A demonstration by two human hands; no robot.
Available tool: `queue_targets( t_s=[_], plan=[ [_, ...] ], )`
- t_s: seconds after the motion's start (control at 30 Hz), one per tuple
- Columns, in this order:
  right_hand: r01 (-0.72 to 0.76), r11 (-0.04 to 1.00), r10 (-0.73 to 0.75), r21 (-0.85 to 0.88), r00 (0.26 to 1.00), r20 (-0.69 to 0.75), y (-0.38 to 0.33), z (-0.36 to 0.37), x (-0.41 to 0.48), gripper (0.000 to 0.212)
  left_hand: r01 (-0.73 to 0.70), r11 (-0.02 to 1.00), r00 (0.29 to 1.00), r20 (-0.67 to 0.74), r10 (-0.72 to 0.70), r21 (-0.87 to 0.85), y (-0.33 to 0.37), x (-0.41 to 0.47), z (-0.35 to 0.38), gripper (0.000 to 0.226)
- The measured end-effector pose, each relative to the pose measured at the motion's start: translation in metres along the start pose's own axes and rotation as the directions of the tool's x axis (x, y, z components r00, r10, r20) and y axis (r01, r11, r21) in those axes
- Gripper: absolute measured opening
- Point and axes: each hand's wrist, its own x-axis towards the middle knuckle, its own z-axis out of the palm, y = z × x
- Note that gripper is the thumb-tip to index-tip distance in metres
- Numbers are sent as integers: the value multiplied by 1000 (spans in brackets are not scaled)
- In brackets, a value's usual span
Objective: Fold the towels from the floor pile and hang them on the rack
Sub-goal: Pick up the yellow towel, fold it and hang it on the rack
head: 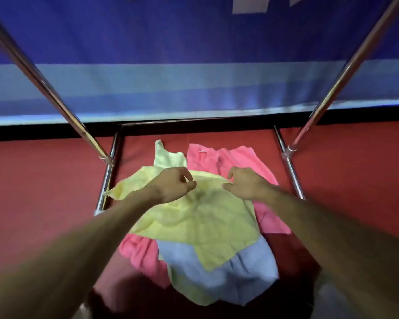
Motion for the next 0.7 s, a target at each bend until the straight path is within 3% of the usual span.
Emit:
queue_targets(
  t_s=[0.1,0.27,0.4,0.5,0.7],
  plan=[
    [-76,996,77,44,997,-18,12,36,25,45,64,997,998,-27,-63,39,-22,24,15,26],
    [-60,994,70,94,992,-107,29,66,68,37,124,989,987,-117,-114,82,-52,55,40,36],
    [-52,991,66,120,991,-116,34,81,83,34,173,970,985,-56,-166,170,-66,70,58,25],
    [-50,991,61,122,994,-91,34,90,82,33,244,951,969,-97,-229,188,-72,73,68,21],
    [19,988,6,153,986,-167,23,78,70,23,230,943,960,-214,-180,242,-67,76,74,19]
  ],
)
